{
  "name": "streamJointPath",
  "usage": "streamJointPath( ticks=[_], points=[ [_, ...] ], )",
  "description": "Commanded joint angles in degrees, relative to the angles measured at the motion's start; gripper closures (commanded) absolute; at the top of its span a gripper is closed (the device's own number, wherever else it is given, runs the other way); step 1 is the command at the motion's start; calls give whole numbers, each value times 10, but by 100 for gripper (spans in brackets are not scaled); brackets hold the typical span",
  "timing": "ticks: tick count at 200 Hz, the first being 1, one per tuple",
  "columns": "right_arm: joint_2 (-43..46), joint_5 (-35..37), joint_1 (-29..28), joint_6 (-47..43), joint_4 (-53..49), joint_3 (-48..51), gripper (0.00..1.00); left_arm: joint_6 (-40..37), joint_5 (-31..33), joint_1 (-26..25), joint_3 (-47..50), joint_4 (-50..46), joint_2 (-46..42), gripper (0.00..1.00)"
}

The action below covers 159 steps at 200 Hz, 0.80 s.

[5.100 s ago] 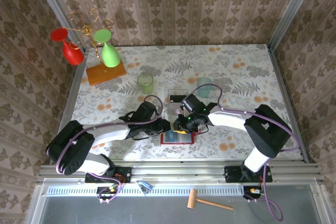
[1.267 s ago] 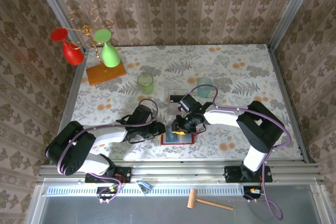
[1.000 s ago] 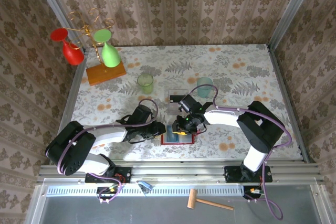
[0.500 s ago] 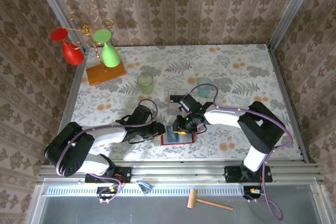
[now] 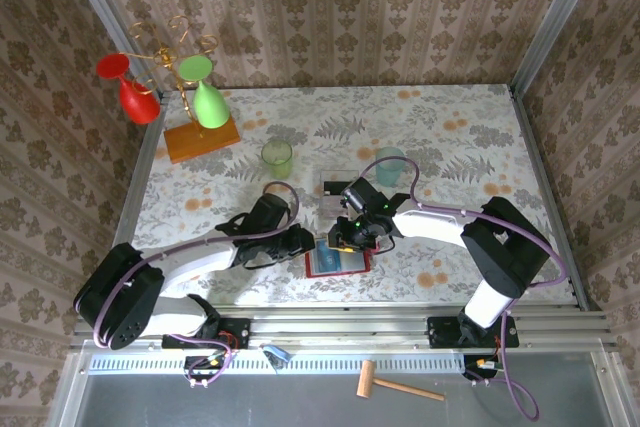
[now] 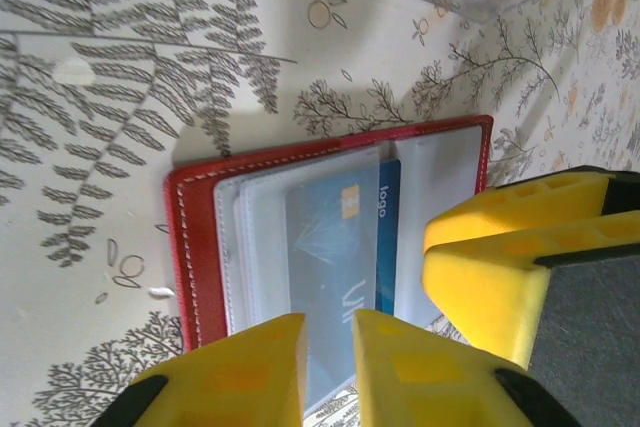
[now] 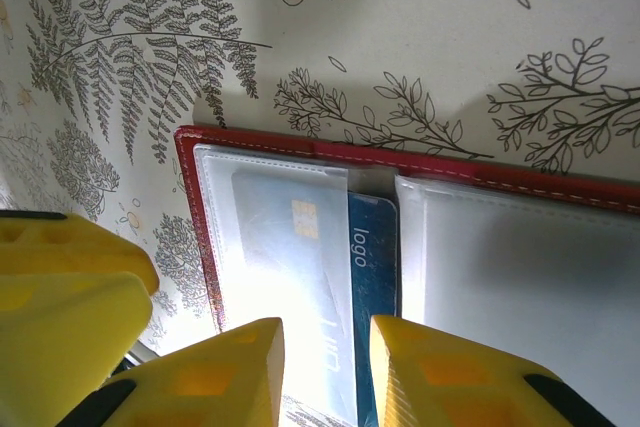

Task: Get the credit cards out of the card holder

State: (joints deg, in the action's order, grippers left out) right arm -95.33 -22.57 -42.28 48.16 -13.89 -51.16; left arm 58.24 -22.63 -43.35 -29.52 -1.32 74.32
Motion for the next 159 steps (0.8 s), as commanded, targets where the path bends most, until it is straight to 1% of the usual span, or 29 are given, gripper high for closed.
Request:
streamJointPath(
  ticks=[1, 42, 102, 159],
  points=[
    [-3, -7, 1, 5, 0, 12, 72, -9, 0, -13, -17, -13, 15, 84],
    [-12, -27, 7, 13, 24, 25, 72, 0, -6, -24, -6, 7, 38, 89],
    [-18, -39, 15, 15, 35, 34, 72, 0, 0, -20, 10, 20, 60, 89],
    [-23, -69, 27, 27, 75, 54, 74, -9, -4, -14, 9, 25, 82, 89]
  ],
)
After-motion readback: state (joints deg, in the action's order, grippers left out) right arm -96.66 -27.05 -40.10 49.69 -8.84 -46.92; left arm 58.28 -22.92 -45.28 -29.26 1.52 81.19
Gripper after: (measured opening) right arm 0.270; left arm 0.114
